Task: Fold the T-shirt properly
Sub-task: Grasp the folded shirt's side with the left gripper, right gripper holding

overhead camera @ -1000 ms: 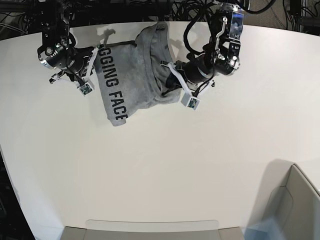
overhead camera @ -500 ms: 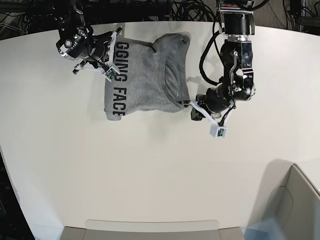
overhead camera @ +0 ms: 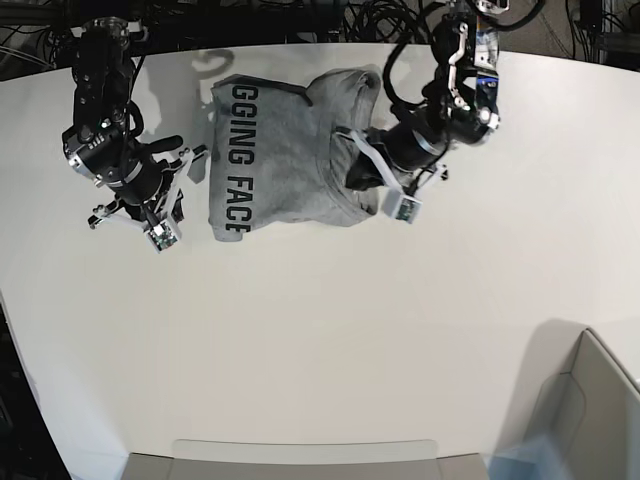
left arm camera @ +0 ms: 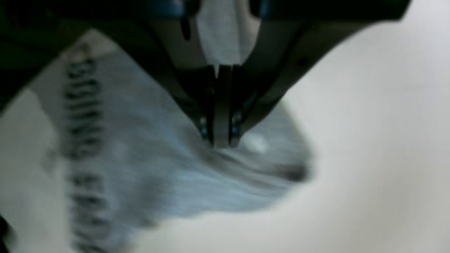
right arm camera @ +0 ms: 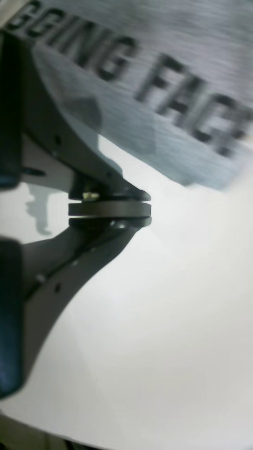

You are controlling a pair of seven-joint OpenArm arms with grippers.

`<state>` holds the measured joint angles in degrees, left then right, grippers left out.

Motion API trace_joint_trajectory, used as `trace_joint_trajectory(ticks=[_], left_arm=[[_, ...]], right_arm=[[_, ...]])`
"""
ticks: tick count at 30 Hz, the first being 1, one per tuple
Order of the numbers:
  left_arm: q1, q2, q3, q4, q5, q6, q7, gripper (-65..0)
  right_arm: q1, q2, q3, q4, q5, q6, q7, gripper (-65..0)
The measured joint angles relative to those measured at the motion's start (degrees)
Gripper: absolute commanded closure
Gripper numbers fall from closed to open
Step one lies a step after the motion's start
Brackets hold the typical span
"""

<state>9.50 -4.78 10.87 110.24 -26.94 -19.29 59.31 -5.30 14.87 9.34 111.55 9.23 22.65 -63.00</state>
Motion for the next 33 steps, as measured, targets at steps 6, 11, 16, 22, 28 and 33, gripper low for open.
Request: trace_joint_trajectory(ticks=[6, 11, 16, 22, 28, 33], left_arm=[[2.8, -0.5, 7.9, 1.1, 0.3, 0.2, -0.3, 0.0], [2.4, -3.0, 15.8, 1.1, -0.1, 0.0, -0.7, 0.0], [2.1, -4.9, 18.9, 0.7, 0.0, 0.2, -0.2, 0.0], [-0.2, -6.2, 19.5, -4.3, -0.1, 0.0, 0.0, 0.0], [-4.5, -7.6, 19.4, -12.8, -1.1, -0.3, 2.1, 0.0], [-8.5, -7.9, 19.1, -17.5, -3.1, -0.9, 0.8, 0.0]], right_arm=[[9.8, 0.1, -3.7, -9.5, 0.0, 0.0, -3.5, 0.0], [15.3, 0.1, -7.5, -17.6, -0.4, 0.0, -3.6, 0.0], [19.4, 0.5, -13.9, -23.9, -5.1, 0.0, -1.8, 0.0], [18.6, 0.2, -18.3, -28.1, -9.7, 0.0, 0.0, 0.0], [16.7, 1.0, -21.7, -27.1, -10.1, 0.0, -3.1, 0.0], [12.5, 3.2, -25.5, -23.0, -10.7, 0.0, -4.2, 0.0]])
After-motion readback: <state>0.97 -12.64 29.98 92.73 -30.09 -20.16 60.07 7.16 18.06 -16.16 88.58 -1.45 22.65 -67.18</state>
